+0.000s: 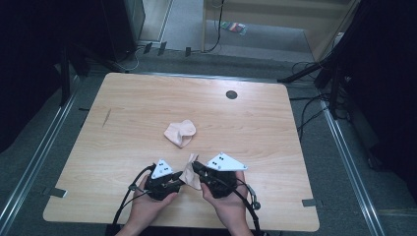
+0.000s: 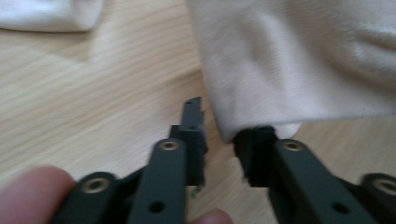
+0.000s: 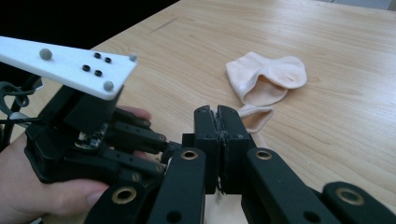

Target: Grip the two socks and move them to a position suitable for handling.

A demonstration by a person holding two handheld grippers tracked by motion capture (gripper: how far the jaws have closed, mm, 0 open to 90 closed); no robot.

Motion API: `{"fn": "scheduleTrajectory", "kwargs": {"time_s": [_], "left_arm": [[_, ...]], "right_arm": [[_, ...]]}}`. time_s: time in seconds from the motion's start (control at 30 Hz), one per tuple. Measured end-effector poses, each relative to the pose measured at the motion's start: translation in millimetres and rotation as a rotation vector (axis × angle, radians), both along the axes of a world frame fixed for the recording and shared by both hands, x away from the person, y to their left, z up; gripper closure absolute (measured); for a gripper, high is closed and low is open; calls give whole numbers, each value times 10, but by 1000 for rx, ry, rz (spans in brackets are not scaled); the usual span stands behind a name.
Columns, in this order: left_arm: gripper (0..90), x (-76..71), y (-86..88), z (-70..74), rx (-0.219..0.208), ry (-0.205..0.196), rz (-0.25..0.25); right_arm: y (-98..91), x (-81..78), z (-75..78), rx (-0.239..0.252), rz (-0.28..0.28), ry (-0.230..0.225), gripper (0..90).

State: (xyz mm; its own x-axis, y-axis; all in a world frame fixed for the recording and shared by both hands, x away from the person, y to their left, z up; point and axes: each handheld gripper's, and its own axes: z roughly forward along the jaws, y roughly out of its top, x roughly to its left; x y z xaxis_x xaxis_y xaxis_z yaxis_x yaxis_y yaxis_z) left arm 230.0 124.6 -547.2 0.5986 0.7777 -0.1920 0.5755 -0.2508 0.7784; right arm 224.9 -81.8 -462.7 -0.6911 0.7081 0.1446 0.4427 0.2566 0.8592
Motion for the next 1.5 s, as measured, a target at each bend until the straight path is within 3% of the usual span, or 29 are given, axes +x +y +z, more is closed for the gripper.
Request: {"fn": "scheduleTrajectory", "kwargs": {"time_s": [0.07,0.2,0.23,0.27,0.3,0.33,0.37,0.4,0.5,0.53,0.57,0.67,0.7,0.77,0.83,0.9,0.97,1.0,1.03,1.07,1.17,1.2,1.23,1.27,1.3,1.37,1.43,1.5], "left_arm": [[825,-22,76,50,7,-34,31],[883,-186,192,279,139,-221,155],[886,-186,192,279,139,-221,155],[888,-285,232,411,185,-312,208],[889,-285,232,411,185,-312,208],[890,-357,222,493,248,-377,219],[890,-357,222,493,248,-377,219],[890,-373,187,491,271,-376,205],[889,-338,55,292,281,-278,107],[888,-316,26,232,272,-250,88],[887,-316,26,232,272,-250,88],[834,-238,-15,108,213,-159,12],[785,-220,-14,98,187,-133,-6],[590,-177,10,92,160,-92,-57],[461,-165,34,93,149,-87,-75],[405,-120,182,147,82,-88,-103],[376,-71,308,196,21,-88,-103],[370,-71,308,196,21,-88,-103],[370,-38,400,224,-14,-91,-89],[377,14,525,240,-59,-87,-39],[423,121,679,197,-88,-55,75],[446,121,679,197,-88,-55,75],[446,161,704,164,-94,-33,111],[505,212,704,115,-93,-2,123],[516,212,704,115,-93,-2,123],[533,271,624,45,-76,40,103],[555,281,590,28,-54,41,97],[623,287,478,-8,14,35,92]], "right_arm": [[-24,0,15,21,-8,1,892],[-44,-2,42,56,1,-17,893],[-44,-2,42,56,1,-17,893],[-36,16,26,69,7,-5,893],[-36,16,26,69,7,-5,893],[-36,40,-5,68,8,7,894],[-36,40,-5,68,8,7,894],[-45,74,-59,48,1,15,893],[-96,145,-181,11,-25,39,894],[-128,169,-234,2,-39,56,894],[-128,169,-234,2,-39,56,894],[-266,250,-410,-32,-71,99,893],[-293,264,-434,-38,-74,107,893],[-333,290,-468,-69,-77,106,892],[-350,306,-483,-78,-74,111,891],[-402,360,-541,-100,-82,128,873],[-442,391,-567,-102,-96,139,772],[-442,391,-567,-102,-96,139,772],[-462,398,-567,-106,-112,132,711],[-527,395,-536,-73,-143,131,619],[-594,364,-503,-43,-150,133,592],[-594,364,-503,-43,-150,133,592],[-600,344,-509,-34,-147,144,587],[-567,301,-570,-49,-139,178,566],[-567,301,-570,-49,-139,178,566],[-498,286,-669,-78,-136,199,556],[-463,294,-703,-80,-147,209,598],[-443,303,-718,-89,-147,203,700]]}}
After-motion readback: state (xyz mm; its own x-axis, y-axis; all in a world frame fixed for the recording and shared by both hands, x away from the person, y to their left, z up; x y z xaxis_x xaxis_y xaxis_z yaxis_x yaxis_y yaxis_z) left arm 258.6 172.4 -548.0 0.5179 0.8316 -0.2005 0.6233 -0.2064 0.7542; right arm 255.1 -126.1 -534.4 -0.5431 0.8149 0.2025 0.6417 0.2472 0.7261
